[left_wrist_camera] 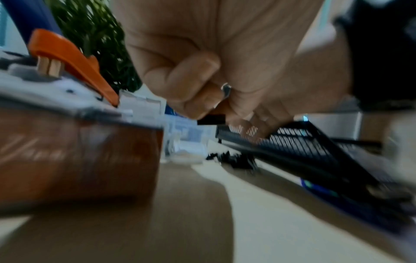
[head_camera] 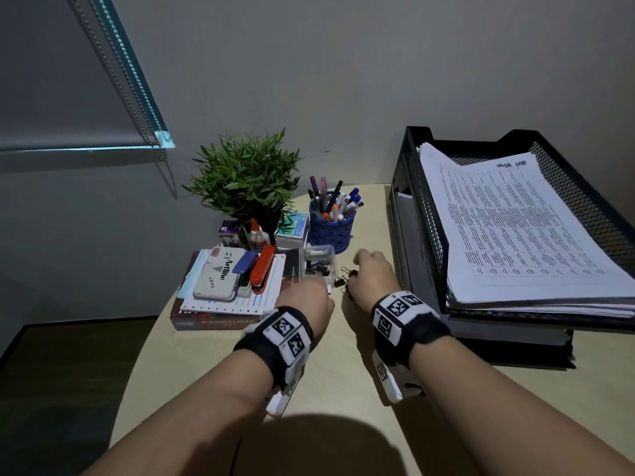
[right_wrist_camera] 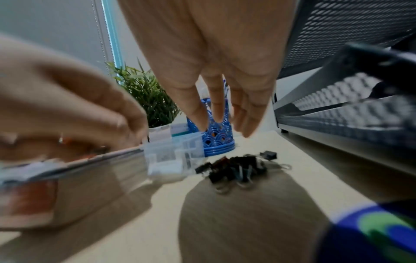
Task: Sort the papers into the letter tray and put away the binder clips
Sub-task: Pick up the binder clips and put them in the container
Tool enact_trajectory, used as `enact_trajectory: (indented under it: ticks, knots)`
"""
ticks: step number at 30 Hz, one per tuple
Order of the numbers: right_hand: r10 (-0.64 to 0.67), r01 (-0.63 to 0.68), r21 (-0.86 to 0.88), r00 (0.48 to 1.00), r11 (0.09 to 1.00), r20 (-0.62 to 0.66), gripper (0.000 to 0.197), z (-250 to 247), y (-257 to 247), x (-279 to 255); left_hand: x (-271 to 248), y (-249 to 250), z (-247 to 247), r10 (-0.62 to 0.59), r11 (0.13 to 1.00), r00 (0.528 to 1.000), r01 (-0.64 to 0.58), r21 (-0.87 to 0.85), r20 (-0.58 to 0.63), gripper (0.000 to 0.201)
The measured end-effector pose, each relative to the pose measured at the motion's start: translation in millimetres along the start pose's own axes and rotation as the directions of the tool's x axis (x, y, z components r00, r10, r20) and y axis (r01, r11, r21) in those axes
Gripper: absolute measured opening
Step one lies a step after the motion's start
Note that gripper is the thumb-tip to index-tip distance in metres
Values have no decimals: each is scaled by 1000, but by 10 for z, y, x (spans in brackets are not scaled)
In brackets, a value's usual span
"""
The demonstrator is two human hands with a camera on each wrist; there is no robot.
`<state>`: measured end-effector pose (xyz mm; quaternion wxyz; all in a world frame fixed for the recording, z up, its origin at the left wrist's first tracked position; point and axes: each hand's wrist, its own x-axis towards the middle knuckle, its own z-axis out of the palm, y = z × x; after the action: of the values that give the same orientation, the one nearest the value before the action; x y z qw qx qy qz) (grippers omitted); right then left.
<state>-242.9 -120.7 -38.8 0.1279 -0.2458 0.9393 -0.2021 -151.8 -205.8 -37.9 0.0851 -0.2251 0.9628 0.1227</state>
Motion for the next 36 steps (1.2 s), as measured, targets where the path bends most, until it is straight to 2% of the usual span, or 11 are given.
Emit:
enact_trajectory:
  ticks: [3, 7, 9, 11, 13, 15, 18, 22, 30, 33, 36]
  knots:
    - [89, -76, -117, 991, 990, 103, 37, 101, 185, -117, 156, -37, -232, -59, 992, 993, 48, -117, -99, 21]
    - [61, -49, -124, 993, 991, 100, 38, 193, 290, -174, 342, -122, -251, -73, 990, 991, 58, -131, -113, 17]
    - [67, -56, -110, 992, 992, 102, 33, 194, 310, -163, 344, -121, -174, -22, 995, 989, 8, -101, -146, 15]
    - [84, -74, -100, 991, 992, 103, 30, 198, 329, -146, 301, -59, -83, 89, 992, 982, -103, -79, -165, 16]
    - [102, -94, -90, 991, 992, 90, 30, 207, 338, -139, 250, 25, 11, 204, 975, 971, -214, -66, -127, 20]
    - [115, -107, -99, 990, 989, 80, 29, 218, 333, -141, 239, 94, 104, 258, 966, 965, -258, -8, -47, 25]
    - [118, -109, -117, 990, 987, 78, 26, 226, 319, -147, 277, 161, 183, 240, 965, 968, -246, 96, 70, 26]
    - [111, -103, -95, 990, 990, 84, 24, 216, 301, -171, 247, 209, 183, 227, 952, 967, -246, 183, 120, 25]
    - [121, -121, -7, 991, 993, 55, 18, 116, 182, -216, 135, 157, 230, 169, 978, 976, -183, 96, 134, 29]
    - [75, -70, 112, 996, 991, -41, 15, -9, 28, -151, 84, 140, 259, 171, 981, 978, -180, 74, 121, 27]
    - [17, -1, 228, 997, 974, -69, 20, -69, -187, -22, 59, 145, 276, 139, 984, 980, -153, 90, 145, 30]
